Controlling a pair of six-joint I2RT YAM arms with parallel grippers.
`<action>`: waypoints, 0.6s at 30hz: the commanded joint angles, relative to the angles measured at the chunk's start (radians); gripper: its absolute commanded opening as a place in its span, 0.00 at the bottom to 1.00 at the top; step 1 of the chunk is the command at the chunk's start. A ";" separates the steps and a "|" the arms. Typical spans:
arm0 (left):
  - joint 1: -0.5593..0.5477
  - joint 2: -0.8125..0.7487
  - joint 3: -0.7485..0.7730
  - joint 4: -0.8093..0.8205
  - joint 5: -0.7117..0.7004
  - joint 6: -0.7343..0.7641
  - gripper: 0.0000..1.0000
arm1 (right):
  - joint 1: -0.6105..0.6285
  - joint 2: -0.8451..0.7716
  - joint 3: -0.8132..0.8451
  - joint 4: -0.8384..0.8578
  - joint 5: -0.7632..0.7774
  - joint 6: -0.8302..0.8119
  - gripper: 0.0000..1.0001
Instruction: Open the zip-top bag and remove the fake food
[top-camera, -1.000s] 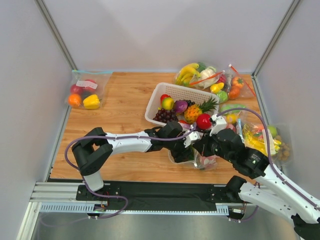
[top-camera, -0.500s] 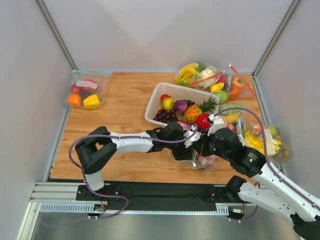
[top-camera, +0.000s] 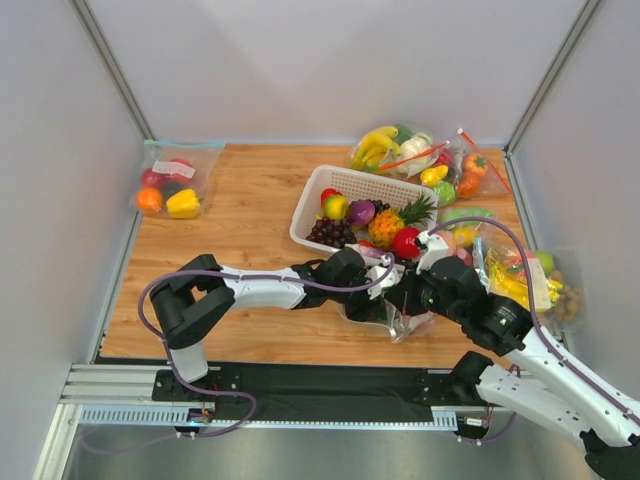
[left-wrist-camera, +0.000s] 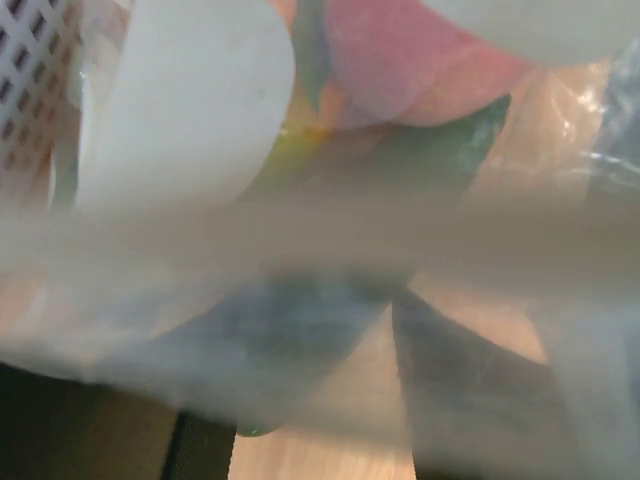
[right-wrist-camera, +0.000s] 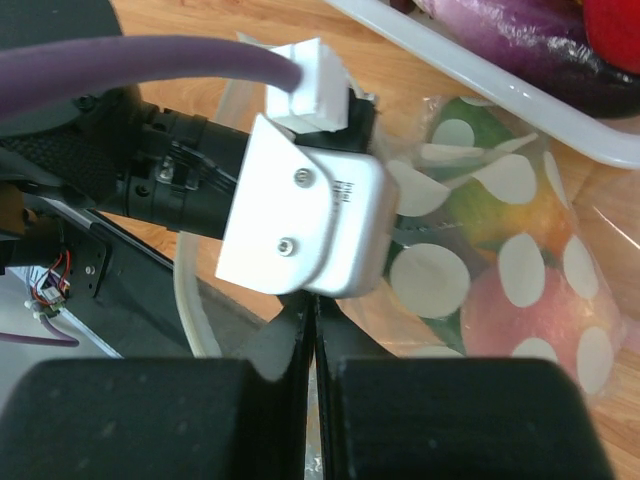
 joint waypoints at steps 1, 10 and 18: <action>-0.031 -0.040 -0.093 -0.095 0.002 0.028 0.64 | -0.022 -0.028 0.012 0.104 0.026 -0.010 0.00; -0.067 -0.074 -0.142 -0.100 -0.004 -0.004 0.68 | -0.042 -0.031 0.015 0.107 0.012 -0.013 0.00; -0.099 -0.077 -0.180 -0.082 -0.018 -0.036 0.32 | -0.048 -0.040 0.007 0.100 0.006 -0.007 0.00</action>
